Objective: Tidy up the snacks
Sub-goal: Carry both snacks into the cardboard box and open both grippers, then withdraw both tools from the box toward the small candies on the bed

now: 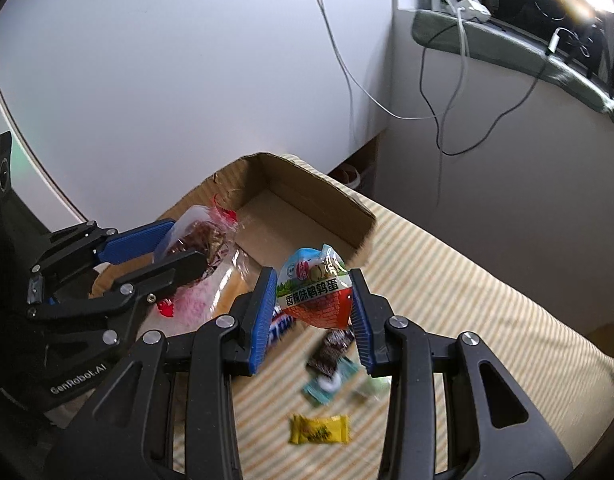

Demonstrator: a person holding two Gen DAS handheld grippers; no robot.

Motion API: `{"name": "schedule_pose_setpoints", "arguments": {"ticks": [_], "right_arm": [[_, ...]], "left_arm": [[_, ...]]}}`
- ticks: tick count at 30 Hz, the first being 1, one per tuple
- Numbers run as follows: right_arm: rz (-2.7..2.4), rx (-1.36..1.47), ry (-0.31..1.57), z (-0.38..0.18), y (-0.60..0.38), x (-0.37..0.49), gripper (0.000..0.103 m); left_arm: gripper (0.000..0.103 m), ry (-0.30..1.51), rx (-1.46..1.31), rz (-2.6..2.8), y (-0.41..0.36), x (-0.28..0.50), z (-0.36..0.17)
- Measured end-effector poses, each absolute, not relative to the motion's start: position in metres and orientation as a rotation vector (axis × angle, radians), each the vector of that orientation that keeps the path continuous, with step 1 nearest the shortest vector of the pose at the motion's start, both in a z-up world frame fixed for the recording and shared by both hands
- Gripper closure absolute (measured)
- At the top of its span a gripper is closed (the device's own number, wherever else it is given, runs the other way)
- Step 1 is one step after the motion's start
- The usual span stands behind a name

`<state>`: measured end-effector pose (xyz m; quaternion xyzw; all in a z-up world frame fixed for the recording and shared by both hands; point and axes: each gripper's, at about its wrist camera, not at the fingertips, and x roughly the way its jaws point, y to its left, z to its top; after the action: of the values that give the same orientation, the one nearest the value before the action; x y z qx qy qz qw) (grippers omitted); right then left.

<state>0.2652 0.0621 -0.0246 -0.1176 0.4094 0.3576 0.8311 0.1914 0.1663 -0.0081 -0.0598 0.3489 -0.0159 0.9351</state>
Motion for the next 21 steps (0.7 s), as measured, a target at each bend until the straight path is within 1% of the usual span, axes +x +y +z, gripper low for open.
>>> {"name": "schedule_pose_setpoints", "arguments": {"ticks": [15,16,17,19,20,21], "right_arm": [[0.786,-0.258,0.901,-0.045,0.098,0.289,0.064],[0.786,-0.255,0.901,-0.046,0.098,0.289,0.064],[0.783,-0.254,0.9,-0.046,0.098,0.29,0.063],[0.782,-0.248,0.899,-0.046,0.097,0.292,0.054],[0.781,-0.244,0.895,-0.046,0.096,0.293,0.047],[0.781,-0.241,0.89,-0.045,0.095,0.293,0.046]], "left_arm": [[0.07,0.724,-0.158,0.007,0.192,0.196,-0.021],[0.069,0.722,-0.16,0.011,0.193,0.196,-0.021],[0.063,0.721,-0.162,0.014,0.194,0.196,-0.021],[0.057,0.716,-0.167,0.024,0.196,0.194,-0.021],[0.057,0.715,-0.167,0.025,0.197,0.194,-0.021],[0.057,0.715,-0.167,0.024,0.197,0.194,-0.02]]}}
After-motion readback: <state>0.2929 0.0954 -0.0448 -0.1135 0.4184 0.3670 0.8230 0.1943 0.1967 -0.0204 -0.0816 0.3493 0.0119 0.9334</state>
